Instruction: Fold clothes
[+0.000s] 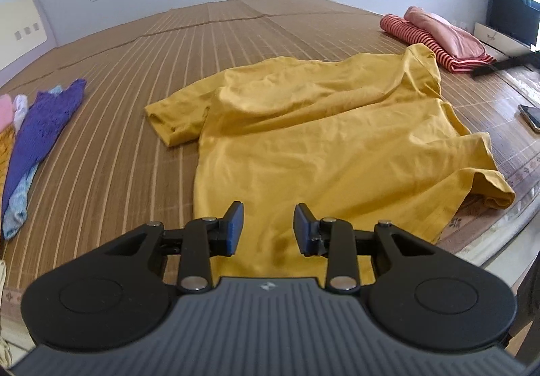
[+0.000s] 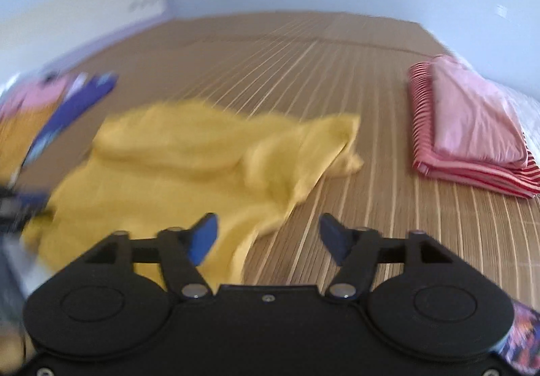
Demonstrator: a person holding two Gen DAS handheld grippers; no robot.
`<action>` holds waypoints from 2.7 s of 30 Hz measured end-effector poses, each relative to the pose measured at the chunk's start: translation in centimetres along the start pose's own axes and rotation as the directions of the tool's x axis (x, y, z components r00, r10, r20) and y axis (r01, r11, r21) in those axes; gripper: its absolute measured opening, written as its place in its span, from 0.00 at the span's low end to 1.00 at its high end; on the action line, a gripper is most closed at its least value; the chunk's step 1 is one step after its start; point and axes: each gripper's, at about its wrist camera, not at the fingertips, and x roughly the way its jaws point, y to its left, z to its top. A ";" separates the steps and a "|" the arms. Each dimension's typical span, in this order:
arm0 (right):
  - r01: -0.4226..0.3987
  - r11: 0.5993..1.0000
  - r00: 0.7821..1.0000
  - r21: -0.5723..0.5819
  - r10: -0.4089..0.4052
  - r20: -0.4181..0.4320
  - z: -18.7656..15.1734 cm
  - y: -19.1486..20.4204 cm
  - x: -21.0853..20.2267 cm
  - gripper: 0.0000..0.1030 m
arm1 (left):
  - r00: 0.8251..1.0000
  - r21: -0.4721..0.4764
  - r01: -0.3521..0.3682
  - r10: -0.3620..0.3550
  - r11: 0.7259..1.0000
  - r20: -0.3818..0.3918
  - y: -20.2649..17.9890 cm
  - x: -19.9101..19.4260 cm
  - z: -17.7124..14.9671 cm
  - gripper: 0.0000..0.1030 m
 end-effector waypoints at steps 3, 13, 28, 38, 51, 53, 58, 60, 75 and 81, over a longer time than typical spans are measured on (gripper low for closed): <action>-0.009 0.993 0.999 0.117 0.005 0.038 1.7 -3.2 4.0 0.69 | 1.000 0.015 0.007 -0.007 1.000 -0.017 -0.4 0.6 0.0 0.37; -0.090 0.995 0.987 0.037 0.085 0.136 2.9 -2.3 9.5 0.07 | 0.999 0.033 -0.007 0.009 0.999 -0.040 -0.3 1.4 0.4 0.37; -0.392 0.887 0.917 -0.245 0.400 -0.020 0.3 9.4 6.6 0.59 | 0.999 0.017 0.014 -0.013 1.000 -0.041 -0.7 2.1 -0.2 0.44; -0.277 0.914 0.959 -0.296 0.282 -0.027 3.0 9.2 11.1 0.65 | 0.999 -0.004 0.034 -0.034 0.999 -0.031 -0.2 2.5 -0.9 0.48; -0.139 0.967 0.983 -0.215 0.161 0.087 4.6 4.7 7.9 0.04 | 0.999 0.006 0.020 -0.020 1.000 -0.033 -0.1 2.6 -1.0 0.56; -0.041 0.989 0.989 -0.140 0.060 0.133 5.4 1.8 6.6 0.04 | 0.999 0.006 0.021 -0.021 1.000 -0.035 0.0 2.6 -1.0 0.56; 0.222 0.975 0.968 0.005 -0.221 0.116 5.0 -4.6 6.3 0.04 | 0.999 0.007 0.014 -0.014 1.000 -0.040 -0.1 2.7 -0.9 0.57; 0.284 0.958 0.953 0.031 -0.285 0.104 4.4 -6.2 6.8 0.10 | 0.999 0.005 0.011 -0.011 1.000 -0.042 -0.2 2.7 -0.9 0.57; -0.121 0.993 0.993 -0.008 0.121 0.012 1.0 0.2 -1.3 0.58 | 0.999 0.023 0.001 0.000 1.000 -0.051 -0.3 1.8 -0.8 0.58; -0.201 0.947 0.979 -0.251 0.185 -0.086 -4.1 7.5 -4.1 0.60 | 0.999 0.048 0.038 -0.037 0.998 -0.024 -0.9 0.6 -0.6 0.58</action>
